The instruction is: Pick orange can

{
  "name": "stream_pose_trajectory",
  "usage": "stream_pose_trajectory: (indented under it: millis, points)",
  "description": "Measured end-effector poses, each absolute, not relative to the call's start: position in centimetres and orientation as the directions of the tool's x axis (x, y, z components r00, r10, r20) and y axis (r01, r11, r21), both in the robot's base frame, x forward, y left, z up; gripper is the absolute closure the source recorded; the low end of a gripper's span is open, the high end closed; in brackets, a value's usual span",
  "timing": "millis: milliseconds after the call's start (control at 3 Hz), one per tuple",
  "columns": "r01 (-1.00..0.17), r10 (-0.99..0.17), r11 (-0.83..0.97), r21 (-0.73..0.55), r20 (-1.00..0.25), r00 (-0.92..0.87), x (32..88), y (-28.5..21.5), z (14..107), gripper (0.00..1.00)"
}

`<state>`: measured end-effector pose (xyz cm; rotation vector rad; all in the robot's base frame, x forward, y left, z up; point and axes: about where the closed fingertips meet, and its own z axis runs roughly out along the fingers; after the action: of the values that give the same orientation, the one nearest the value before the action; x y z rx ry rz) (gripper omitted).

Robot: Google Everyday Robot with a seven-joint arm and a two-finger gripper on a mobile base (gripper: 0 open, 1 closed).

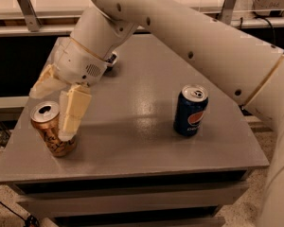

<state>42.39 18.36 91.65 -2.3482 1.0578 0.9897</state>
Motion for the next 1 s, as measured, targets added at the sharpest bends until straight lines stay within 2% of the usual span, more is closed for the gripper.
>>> stream_pose_trajectory:
  millis: [1000]
  points:
    - [-0.708,-0.439,-0.703,-0.064,-0.745,0.503,40.32,19.68,92.26,0.91]
